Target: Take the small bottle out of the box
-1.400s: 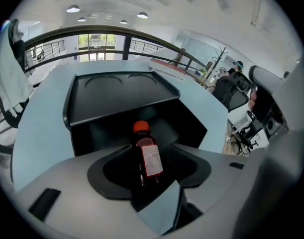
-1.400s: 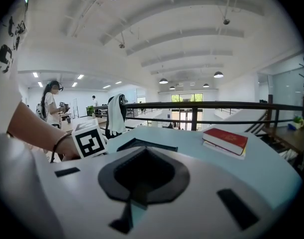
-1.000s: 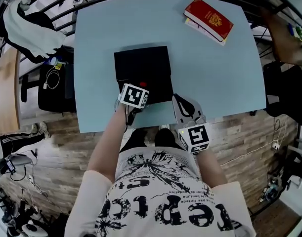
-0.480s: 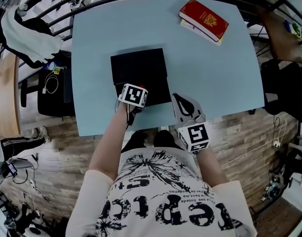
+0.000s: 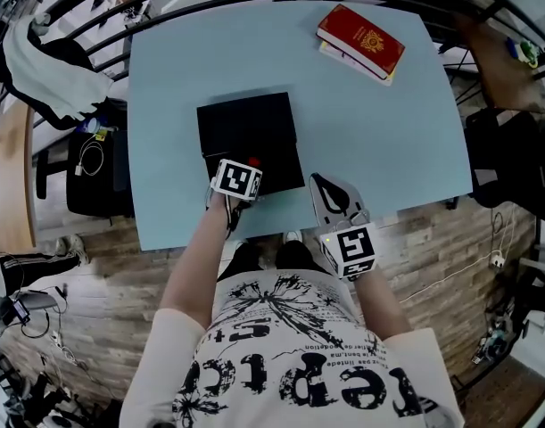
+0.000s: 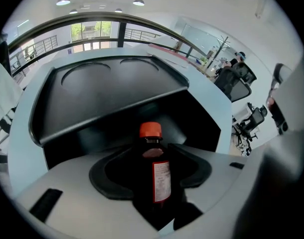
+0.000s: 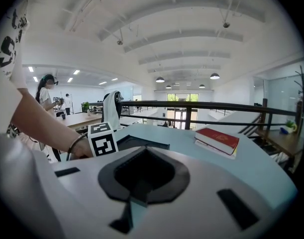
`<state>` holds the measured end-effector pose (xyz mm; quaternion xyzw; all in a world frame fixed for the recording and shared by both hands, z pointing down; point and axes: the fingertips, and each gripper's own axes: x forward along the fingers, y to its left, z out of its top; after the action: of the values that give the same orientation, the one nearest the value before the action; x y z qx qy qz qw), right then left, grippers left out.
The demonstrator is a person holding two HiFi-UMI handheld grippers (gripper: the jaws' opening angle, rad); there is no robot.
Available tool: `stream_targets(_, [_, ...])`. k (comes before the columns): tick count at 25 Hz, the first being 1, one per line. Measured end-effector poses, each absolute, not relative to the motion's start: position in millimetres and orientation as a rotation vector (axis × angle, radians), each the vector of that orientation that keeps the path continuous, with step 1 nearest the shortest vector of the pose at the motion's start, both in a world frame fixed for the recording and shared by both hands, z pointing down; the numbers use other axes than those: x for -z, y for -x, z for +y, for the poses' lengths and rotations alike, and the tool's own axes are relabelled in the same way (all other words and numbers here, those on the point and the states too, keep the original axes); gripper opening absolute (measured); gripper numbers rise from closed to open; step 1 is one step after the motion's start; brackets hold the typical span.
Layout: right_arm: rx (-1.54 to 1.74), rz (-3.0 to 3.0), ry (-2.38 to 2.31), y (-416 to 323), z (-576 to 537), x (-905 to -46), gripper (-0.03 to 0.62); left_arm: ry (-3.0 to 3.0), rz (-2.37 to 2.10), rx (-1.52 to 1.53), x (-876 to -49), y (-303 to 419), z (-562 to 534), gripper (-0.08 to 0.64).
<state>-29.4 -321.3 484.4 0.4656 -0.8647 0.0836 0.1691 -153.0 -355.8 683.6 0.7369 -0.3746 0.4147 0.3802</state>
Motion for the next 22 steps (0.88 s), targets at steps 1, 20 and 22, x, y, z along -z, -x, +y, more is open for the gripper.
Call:
stream_targets(1, [-0.232,-2.457,-1.324,28.8,-320.7,-483.9,0.011,-1.891,-0.961,-1.060,-681.2,153.0,-355.7,0.229])
stream_targets(20, [-0.104,-2.519,-1.338,62.9,-311.7,-447.2,0.011,-2.464,-1.104,-0.681,-493.3,156.1,-332.6,0.229])
stream_targets(22, [-0.076,-2.538,-1.327,73.2,-312.0,-441.1,0.011,-2.509,-1.154,-0.609,-472.5,166.7,-329.7,0.229])
